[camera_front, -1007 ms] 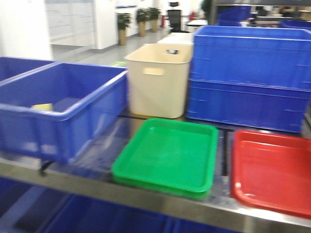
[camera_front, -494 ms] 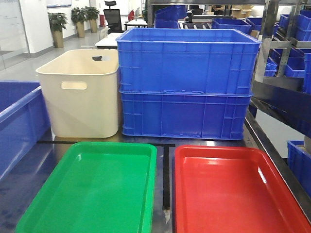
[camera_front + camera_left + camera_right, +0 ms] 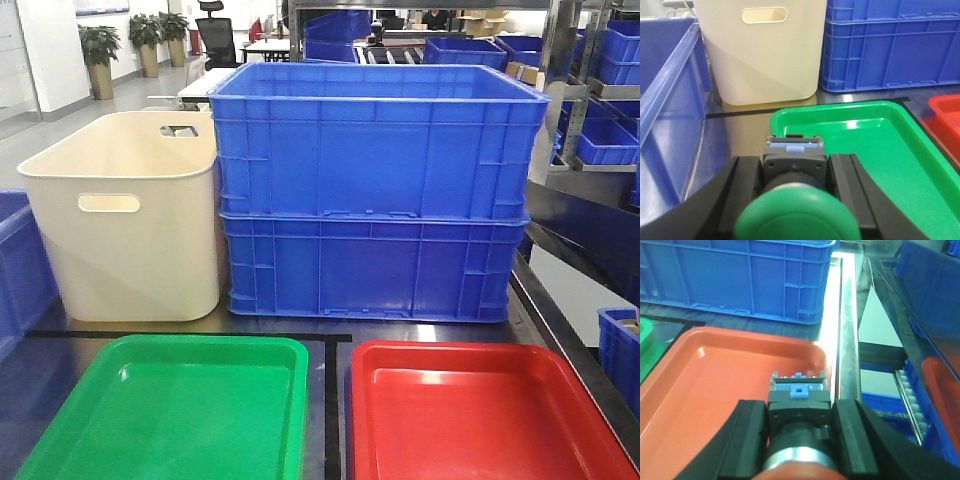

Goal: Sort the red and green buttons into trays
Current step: 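Stop the base in front of the green and red trays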

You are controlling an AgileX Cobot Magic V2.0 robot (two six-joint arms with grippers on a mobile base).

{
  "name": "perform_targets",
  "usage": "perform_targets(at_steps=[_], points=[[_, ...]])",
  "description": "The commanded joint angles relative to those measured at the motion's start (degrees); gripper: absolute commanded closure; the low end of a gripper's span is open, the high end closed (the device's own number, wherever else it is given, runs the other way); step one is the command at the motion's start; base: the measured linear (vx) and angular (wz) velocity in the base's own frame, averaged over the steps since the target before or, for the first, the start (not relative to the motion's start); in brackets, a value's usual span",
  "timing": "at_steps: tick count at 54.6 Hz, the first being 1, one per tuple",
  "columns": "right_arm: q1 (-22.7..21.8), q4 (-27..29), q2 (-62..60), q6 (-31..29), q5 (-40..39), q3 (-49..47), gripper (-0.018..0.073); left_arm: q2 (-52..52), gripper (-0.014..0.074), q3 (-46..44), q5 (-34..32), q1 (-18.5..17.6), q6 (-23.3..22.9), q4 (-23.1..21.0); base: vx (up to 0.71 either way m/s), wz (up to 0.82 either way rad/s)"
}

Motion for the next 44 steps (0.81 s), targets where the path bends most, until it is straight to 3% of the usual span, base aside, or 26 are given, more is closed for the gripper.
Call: perform_targets(at_steps=[1,44], points=[[-0.15,-0.12,-0.29,0.0,-4.98,-1.69,0.0568,0.29,0.0599,-1.41,-5.24,-0.07,-0.16,-0.89,0.15,-0.03],[-0.15,-0.12,-0.29,0.0,-4.98,-1.69,0.0568,0.29,0.0599,-1.41,-5.24,-0.07,-0.16,-0.89,0.07,-0.03]])
